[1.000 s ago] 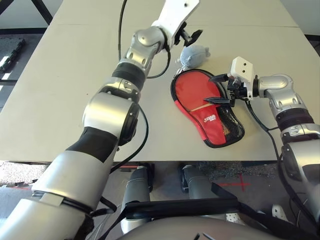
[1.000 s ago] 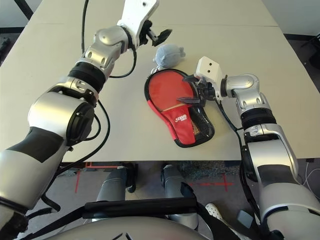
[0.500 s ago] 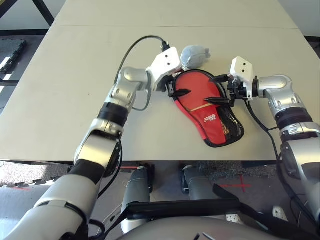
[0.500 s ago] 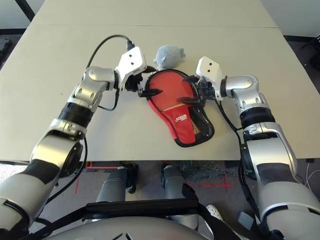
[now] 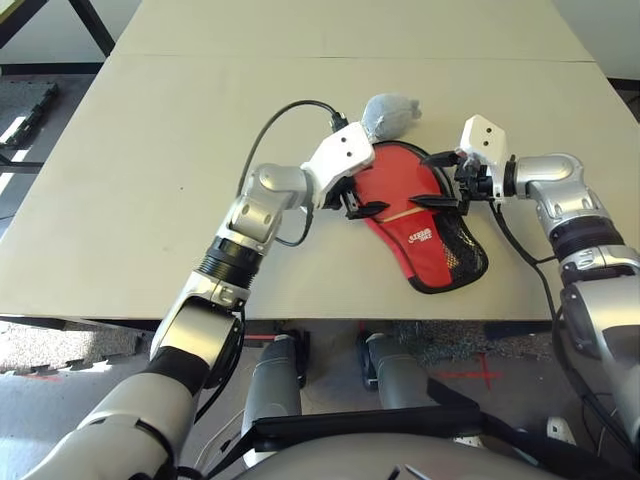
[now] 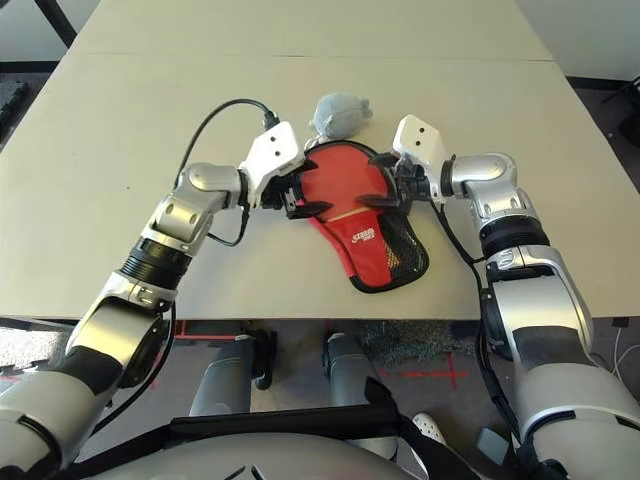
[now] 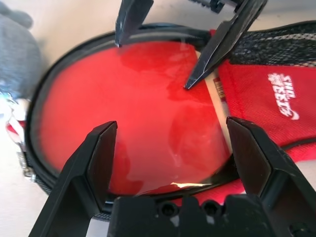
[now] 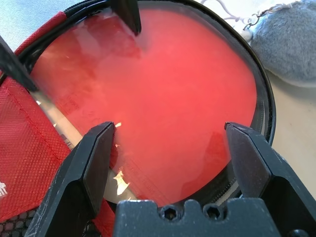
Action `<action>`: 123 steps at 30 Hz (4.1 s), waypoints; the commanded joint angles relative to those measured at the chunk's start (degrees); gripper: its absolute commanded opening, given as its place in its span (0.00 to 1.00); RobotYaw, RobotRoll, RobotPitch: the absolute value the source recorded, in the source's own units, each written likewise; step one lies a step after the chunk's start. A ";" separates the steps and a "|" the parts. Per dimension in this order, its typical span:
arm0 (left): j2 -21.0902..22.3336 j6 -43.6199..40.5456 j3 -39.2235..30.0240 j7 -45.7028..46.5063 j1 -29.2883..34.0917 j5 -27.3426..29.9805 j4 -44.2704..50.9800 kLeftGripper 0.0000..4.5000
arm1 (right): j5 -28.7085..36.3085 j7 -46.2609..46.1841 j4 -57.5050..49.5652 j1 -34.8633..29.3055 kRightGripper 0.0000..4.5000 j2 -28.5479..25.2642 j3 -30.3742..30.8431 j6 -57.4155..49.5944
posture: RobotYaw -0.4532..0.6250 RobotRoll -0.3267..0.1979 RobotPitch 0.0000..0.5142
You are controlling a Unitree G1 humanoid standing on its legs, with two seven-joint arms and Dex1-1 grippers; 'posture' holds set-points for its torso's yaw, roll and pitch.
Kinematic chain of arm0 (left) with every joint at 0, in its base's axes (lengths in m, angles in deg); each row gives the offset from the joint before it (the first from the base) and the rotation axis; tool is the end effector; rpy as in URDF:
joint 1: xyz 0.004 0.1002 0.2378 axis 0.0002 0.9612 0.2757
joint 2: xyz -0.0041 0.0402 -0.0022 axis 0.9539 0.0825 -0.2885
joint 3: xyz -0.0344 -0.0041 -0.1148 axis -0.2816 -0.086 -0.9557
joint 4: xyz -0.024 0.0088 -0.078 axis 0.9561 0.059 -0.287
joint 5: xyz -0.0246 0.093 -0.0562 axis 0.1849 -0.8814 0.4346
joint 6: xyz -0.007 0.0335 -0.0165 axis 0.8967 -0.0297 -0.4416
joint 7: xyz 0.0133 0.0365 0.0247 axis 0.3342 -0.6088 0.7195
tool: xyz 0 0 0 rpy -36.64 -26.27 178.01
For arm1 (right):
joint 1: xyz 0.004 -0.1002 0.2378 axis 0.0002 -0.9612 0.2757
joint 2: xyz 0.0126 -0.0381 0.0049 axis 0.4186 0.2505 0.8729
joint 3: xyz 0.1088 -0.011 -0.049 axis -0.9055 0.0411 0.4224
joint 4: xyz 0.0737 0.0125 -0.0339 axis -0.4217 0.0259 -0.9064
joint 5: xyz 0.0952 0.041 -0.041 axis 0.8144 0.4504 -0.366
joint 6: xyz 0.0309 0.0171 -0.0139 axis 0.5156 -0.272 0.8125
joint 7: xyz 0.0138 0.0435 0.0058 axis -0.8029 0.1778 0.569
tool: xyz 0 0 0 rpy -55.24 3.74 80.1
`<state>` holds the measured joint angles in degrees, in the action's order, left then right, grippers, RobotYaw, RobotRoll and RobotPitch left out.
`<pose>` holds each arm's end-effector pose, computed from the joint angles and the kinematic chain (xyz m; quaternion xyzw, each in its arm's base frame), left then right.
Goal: Store the ping-pong paddle in its case and zip it.
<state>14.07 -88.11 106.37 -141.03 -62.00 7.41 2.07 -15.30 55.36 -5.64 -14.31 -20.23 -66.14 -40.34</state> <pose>0.3416 0.0862 0.1392 0.2102 0.0968 -0.5401 0.8091 0.3644 -0.2593 0.1462 -0.2572 0.1065 0.5014 0.8192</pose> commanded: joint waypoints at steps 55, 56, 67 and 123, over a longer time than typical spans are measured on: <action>3.41 -20.32 9.10 4.03 12.20 0.05 18.29 0.98 | 8.13 -41.14 22.30 17.68 1.00 18.39 -27.84 -18.94 | 0.44 0.62 0.48; 3.45 -20.74 9.20 4.18 12.46 0.09 18.92 0.98 | 8.19 -41.91 22.34 17.77 1.00 18.92 -28.25 -18.93 | 0.44 0.62 0.49; 2.95 -22.88 9.40 5.73 12.70 0.68 21.15 1.00 | 7.96 -48.86 22.53 19.39 0.79 23.44 -30.58 -18.21 | 0.48 0.62 0.51; 0.03 -15.57 12.00 4.81 7.25 1.89 9.25 1.00 | -1.54 -18.15 18.08 15.05 0.00 -9.43 -16.11 -19.19 | 0.30 0.62 0.45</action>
<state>13.91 -101.57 115.11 -135.65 -57.01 10.51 17.04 -16.32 36.45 13.56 1.43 -28.30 -82.92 -58.96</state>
